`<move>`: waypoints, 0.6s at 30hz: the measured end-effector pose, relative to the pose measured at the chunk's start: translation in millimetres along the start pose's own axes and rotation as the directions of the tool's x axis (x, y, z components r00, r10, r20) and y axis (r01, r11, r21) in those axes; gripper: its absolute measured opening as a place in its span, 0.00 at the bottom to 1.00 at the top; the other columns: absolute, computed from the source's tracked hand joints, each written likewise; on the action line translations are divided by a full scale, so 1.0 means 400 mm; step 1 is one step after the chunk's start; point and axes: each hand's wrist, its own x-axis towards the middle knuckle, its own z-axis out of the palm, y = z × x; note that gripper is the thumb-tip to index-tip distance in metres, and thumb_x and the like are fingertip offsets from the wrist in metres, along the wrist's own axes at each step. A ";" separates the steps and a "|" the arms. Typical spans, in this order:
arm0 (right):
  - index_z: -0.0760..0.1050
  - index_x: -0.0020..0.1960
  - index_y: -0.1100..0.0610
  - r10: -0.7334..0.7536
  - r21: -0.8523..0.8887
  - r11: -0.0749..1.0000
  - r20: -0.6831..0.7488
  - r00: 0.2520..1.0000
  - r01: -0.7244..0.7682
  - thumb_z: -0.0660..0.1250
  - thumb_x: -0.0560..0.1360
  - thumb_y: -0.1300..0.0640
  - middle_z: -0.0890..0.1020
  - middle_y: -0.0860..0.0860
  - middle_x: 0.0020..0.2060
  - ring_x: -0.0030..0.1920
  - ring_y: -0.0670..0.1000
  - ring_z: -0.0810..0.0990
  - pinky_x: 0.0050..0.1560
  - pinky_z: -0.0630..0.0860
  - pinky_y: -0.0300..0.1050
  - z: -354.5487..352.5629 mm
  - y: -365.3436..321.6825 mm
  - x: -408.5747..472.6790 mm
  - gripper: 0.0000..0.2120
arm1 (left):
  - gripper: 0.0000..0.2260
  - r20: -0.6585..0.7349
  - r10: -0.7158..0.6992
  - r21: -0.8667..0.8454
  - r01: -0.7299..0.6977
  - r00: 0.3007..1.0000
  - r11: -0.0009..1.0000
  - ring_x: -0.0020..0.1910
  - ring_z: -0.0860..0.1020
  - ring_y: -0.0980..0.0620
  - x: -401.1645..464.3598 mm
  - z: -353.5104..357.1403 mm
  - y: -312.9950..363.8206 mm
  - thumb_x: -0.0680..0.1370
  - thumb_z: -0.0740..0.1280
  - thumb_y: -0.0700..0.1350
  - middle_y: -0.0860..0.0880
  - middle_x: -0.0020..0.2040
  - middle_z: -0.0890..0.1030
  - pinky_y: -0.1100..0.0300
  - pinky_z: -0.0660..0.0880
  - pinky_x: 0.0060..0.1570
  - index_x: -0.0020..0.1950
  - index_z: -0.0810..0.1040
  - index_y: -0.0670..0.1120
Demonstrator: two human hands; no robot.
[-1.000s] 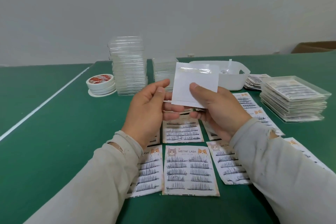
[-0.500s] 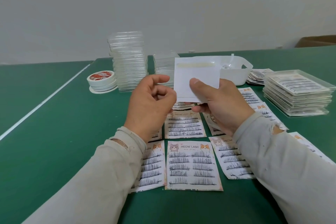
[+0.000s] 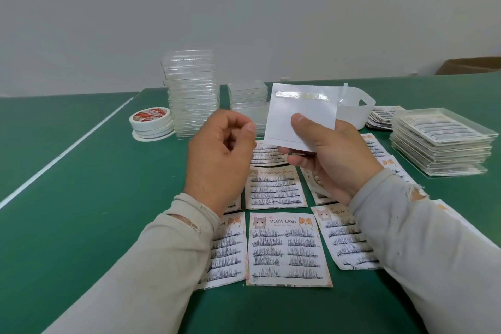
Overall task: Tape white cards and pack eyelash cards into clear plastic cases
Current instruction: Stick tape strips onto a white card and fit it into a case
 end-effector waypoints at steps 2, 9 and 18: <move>0.80 0.53 0.57 0.001 0.000 1.000 -0.007 1.000 -0.001 0.69 0.80 0.55 0.88 0.53 0.41 0.39 0.53 0.87 0.32 0.79 0.37 -0.001 0.000 0.001 0.06 | 0.05 0.036 0.052 0.051 -0.053 0.998 0.997 0.39 0.78 0.60 -0.008 0.005 0.002 0.77 0.73 0.40 0.53 0.40 0.81 0.67 0.76 0.40 0.45 0.80 0.49; 0.80 0.51 0.54 -0.038 -0.050 0.998 -0.013 0.999 0.037 0.69 0.80 0.54 0.88 0.51 0.42 0.42 0.55 0.88 0.34 0.80 0.37 -0.001 0.005 0.001 0.04 | 0.07 0.077 0.101 0.123 -0.110 0.992 0.986 0.43 0.79 0.63 -0.011 0.010 -0.002 0.75 0.75 0.41 0.57 0.43 0.82 0.74 0.73 0.43 0.47 0.84 0.53; 0.81 0.48 0.52 -0.140 -0.159 0.979 -0.049 0.989 0.130 0.69 0.80 0.54 0.88 0.49 0.40 0.41 0.54 0.88 0.37 0.82 0.39 0.014 0.011 -0.003 0.04 | 0.06 0.099 0.090 0.180 -0.107 0.991 0.978 0.46 0.79 0.64 -0.006 0.010 -0.010 0.76 0.75 0.41 0.60 0.43 0.82 0.77 0.71 0.45 0.48 0.85 0.52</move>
